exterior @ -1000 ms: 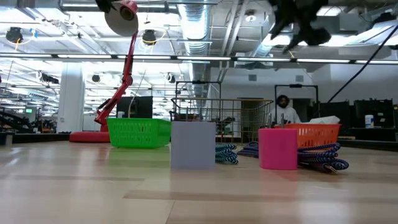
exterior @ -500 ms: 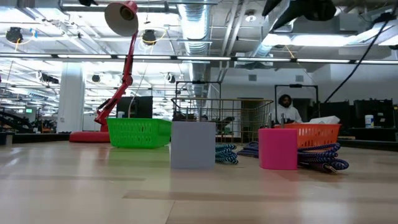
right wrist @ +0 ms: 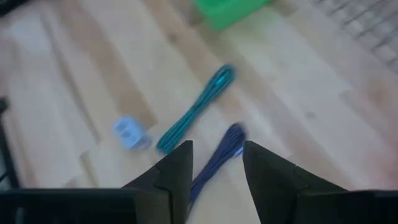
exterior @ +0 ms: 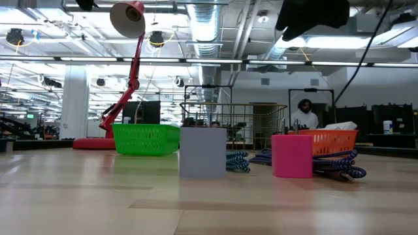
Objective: Pick and place items into bin
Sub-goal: Put the white charger adapter into the green basket
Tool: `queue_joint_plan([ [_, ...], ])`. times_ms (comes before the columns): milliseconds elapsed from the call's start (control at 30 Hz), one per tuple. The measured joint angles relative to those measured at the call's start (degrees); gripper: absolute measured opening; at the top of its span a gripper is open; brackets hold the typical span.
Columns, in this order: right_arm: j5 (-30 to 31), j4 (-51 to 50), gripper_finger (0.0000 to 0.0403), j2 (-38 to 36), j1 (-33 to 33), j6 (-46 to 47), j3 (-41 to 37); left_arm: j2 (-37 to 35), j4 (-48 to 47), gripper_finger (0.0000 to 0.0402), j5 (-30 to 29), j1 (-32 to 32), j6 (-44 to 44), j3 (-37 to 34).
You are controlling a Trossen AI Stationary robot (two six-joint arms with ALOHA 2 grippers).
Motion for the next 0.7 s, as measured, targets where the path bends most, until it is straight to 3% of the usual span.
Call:
queue_joint_plan([
  [167,-0.76,1.1,0.0126,-0.08,2.36,0.77,0.01,1.67,-0.51,0.0027,2.02,0.0,-2.69,0.0],
  [467,-3.94,-0.89,0.0132,-0.06,3.23,-5.32,0.0,10.58,2.8,0.0087,13.52,-0.72,-6.61,0.0],
  [700,6.07,-6.25,0.0128,-0.1,7.39,-2.11,0.0,22.06,11.93,0.0114,16.22,-5.85,-5.16,-0.02],
])
